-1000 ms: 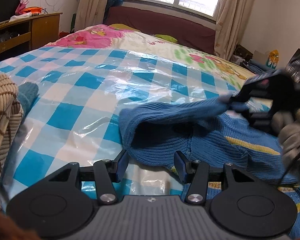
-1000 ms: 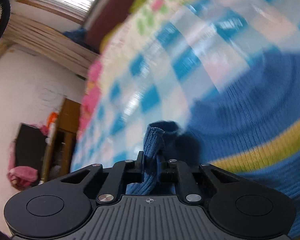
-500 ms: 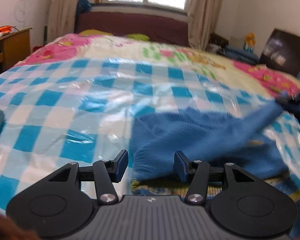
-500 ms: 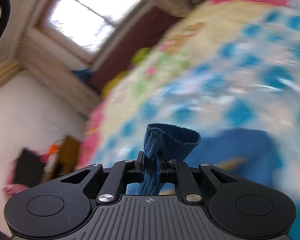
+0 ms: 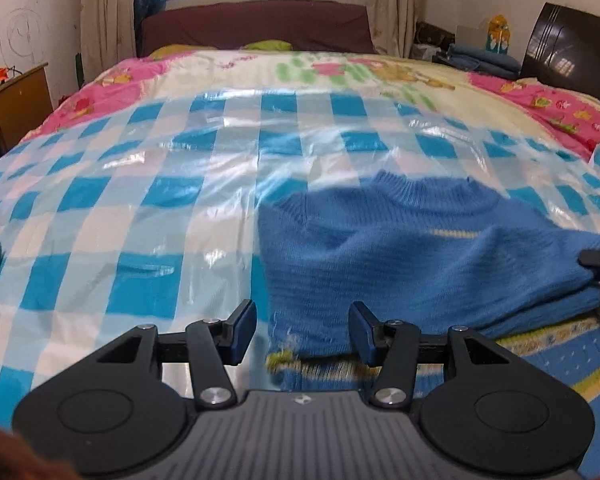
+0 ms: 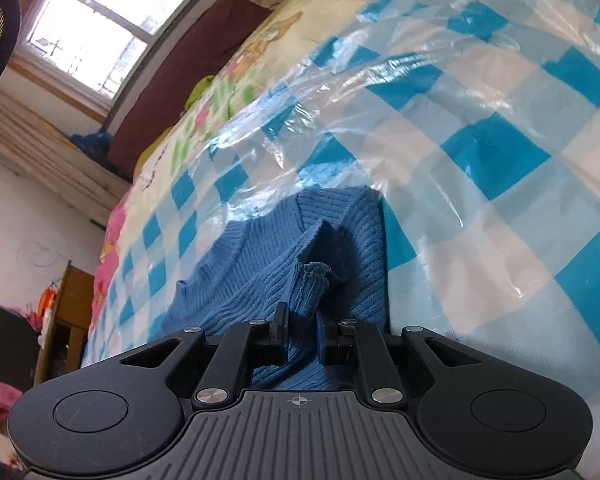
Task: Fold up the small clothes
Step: 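Grasp the sweater edge with the right tool and fold it over the body, then grasp the sweater hem with the right tool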
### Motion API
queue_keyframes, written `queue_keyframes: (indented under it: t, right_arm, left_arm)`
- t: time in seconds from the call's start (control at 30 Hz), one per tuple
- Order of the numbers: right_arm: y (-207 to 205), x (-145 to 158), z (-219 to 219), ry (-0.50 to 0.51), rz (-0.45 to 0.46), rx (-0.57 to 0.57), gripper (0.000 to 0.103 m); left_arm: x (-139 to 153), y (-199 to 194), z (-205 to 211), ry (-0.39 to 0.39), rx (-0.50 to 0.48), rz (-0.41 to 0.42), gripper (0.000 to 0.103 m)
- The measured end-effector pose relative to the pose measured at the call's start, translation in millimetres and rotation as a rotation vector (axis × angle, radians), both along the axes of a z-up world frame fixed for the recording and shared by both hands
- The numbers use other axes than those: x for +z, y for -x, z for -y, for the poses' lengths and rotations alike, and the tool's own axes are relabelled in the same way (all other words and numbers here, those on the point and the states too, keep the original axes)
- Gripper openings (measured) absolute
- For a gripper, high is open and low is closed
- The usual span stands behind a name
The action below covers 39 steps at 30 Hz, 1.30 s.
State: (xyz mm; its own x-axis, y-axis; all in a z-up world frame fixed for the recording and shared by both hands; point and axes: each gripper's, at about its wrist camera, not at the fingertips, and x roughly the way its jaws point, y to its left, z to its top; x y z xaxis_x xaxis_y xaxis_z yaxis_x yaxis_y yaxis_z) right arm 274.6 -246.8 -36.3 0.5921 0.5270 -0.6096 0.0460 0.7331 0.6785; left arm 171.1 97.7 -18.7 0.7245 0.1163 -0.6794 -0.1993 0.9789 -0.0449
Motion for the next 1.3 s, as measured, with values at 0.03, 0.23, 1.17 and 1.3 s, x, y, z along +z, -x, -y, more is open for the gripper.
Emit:
queue_keyframes:
  t: [0.03,0.23,1.17,1.3]
  right_arm:
    - [2.0,3.0,-1.0,0.009,0.014,0.003,0.013]
    - [-2.3,-5.9,-8.5,0.108,-0.028,0.027,0.015]
    - [54.7,19.3,4.0,0.289,-0.014,0.165,0.018]
    - [88.1,35.2,-11.3,0.317,-0.002,0.338,0.025]
  left_arm:
    - [1.4,-2.0,-0.3,0.0,0.0,0.004,0.055]
    - [-13.3,-17.4,-0.5,-0.019,0.006,-0.073,0.056]
    - [4.0,56.0,-17.4,0.029,-0.001,-0.117,0.057]
    - [12.3,94.6,-14.6,0.042,-0.044,-0.15,0.057]
